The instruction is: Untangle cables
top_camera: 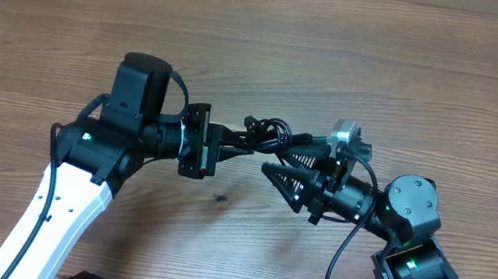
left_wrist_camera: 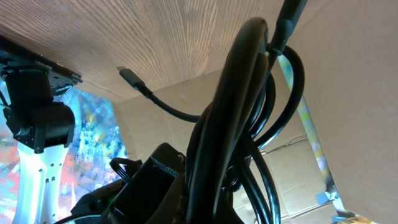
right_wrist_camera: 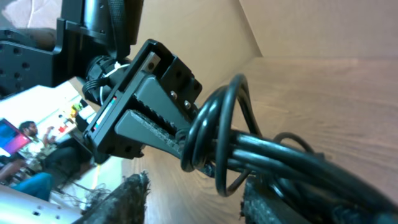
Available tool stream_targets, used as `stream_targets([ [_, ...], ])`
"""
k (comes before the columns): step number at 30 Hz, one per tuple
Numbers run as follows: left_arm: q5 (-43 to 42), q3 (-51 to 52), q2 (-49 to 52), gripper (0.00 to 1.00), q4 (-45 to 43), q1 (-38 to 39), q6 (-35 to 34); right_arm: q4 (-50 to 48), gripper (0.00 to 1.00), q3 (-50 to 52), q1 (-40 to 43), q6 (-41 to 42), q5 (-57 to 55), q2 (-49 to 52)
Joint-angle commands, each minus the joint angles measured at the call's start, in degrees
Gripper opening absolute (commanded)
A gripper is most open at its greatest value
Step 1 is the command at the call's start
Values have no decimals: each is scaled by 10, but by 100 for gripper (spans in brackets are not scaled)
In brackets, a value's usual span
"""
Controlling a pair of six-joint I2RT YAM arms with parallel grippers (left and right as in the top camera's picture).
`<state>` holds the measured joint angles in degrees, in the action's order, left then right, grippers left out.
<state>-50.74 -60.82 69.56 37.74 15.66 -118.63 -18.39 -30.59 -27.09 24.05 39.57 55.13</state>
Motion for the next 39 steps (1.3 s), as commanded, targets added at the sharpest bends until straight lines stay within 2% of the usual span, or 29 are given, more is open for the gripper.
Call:
stream_targets([
  [1,-14,-13,1,4,-2,1,-8,-5,40,-6,-2,-1,-6,1],
  [4,-14,-13,1,4,-2,2,-8,-5,30,-6,-2,-1,-12,3],
  [15,-38,-13,1,4,-2,14,-8,0,33,-6,-2,-1,-36,9],
  [16,-37,-13,1,4,-2,14,-8,0,32,-6,-2,-1,-37,11],
  [19,-37,-13,1,4,-2,21,-8,-3,18,-6,-2,-1,-38,19],
  [21,-37,-13,1,4,-3,23,-8,-4,6,-6,-2,0,-37,23],
  [22,-36,-13,1,4,-3,23,-8,-4,4,-6,-2,0,-37,23],
  [30,-4,-13,1,4,-3,17,-8,15,4,-6,-2,2,-22,23],
  [39,-3,-13,1,4,-2,-52,3,39,4,-6,-2,2,1,20],
])
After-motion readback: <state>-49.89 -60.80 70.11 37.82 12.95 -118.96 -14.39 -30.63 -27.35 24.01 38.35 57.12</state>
